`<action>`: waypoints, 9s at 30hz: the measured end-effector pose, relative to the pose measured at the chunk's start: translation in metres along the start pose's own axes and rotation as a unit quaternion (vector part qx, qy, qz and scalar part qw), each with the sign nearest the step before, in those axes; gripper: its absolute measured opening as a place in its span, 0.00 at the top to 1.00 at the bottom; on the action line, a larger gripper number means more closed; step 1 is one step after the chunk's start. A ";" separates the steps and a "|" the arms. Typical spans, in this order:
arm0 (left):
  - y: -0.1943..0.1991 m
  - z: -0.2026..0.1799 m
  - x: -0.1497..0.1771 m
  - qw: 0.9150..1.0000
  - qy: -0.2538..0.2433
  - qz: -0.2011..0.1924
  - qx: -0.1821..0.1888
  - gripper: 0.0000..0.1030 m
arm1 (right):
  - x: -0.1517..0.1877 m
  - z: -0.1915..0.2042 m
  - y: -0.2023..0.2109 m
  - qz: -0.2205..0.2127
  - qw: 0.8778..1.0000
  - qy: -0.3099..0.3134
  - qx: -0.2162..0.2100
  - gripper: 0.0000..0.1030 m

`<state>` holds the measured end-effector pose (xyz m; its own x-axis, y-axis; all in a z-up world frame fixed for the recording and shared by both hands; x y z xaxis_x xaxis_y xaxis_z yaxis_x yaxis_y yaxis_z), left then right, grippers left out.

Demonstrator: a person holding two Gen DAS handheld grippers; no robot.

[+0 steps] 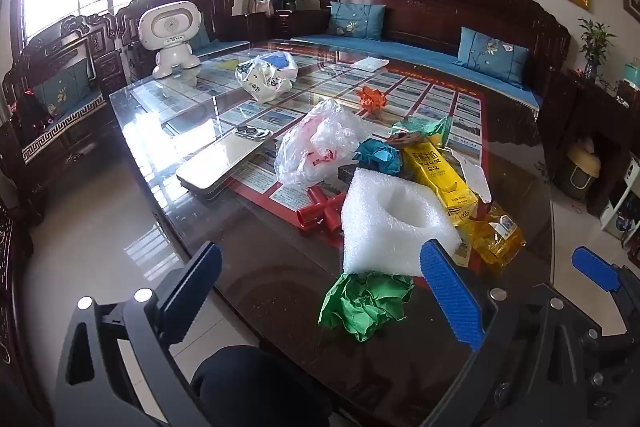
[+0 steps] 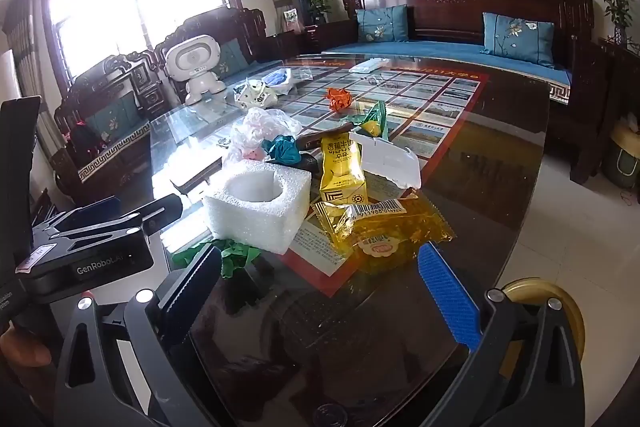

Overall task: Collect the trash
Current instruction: 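Move both tools toward the trash on the glass table, then grasp the green crumpled paper with the left tool while the right tool grasps the gold wrapper, then carry the green paper and gold wrapper over the yellow bucket with both tools, then open the left tool over the bucket while the right tool releases the gold wrapper, then return both tools to the table and grasp the white foam block with the left tool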

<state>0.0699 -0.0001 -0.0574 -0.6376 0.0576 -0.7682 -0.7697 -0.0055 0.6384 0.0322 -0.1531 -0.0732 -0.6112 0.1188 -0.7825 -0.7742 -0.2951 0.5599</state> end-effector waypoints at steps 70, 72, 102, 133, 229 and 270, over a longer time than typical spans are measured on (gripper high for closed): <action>-0.026 -0.029 0.043 0.991 -0.006 0.059 0.123 0.04 | 0.005 -0.039 0.009 -0.015 0.999 -0.006 0.046 0.08; -0.032 -0.029 0.046 0.990 -0.007 0.068 0.120 0.04 | 0.007 -0.039 0.007 -0.013 0.999 -0.007 0.046 0.08; -0.079 -0.027 0.048 0.988 -0.005 0.103 0.119 0.52 | 0.006 -0.043 -0.020 0.010 0.999 0.006 0.042 0.08; -0.023 -0.020 0.014 0.979 0.023 0.039 0.198 0.55 | -0.020 -0.036 -0.071 0.043 0.998 0.052 -0.003 0.82; -0.027 -0.270 0.012 0.939 -0.165 0.082 0.291 0.12 | 0.027 -0.203 0.059 -0.034 0.973 -0.029 0.225 0.08; -0.047 -0.031 0.039 0.983 -0.096 0.035 0.153 0.07 | -0.029 -0.009 0.052 -0.172 0.981 0.041 0.083 0.08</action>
<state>0.0800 -0.0289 -0.1192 -0.6483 0.2555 -0.7173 -0.6596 0.2821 0.6967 0.0112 -0.1803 -0.0233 -0.2983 0.1068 -0.9485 -0.9528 -0.0918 0.2893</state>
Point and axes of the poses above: each gripper's, at about its wrist camera, not at the fingertips, and y roughly against the way its jaws point, z to its left, x to its underside, the point moved 9 cm from there along -y, roughly the way its jaws point, and after that the axes turned 4 degrees about -y, right-handed, at the moved point
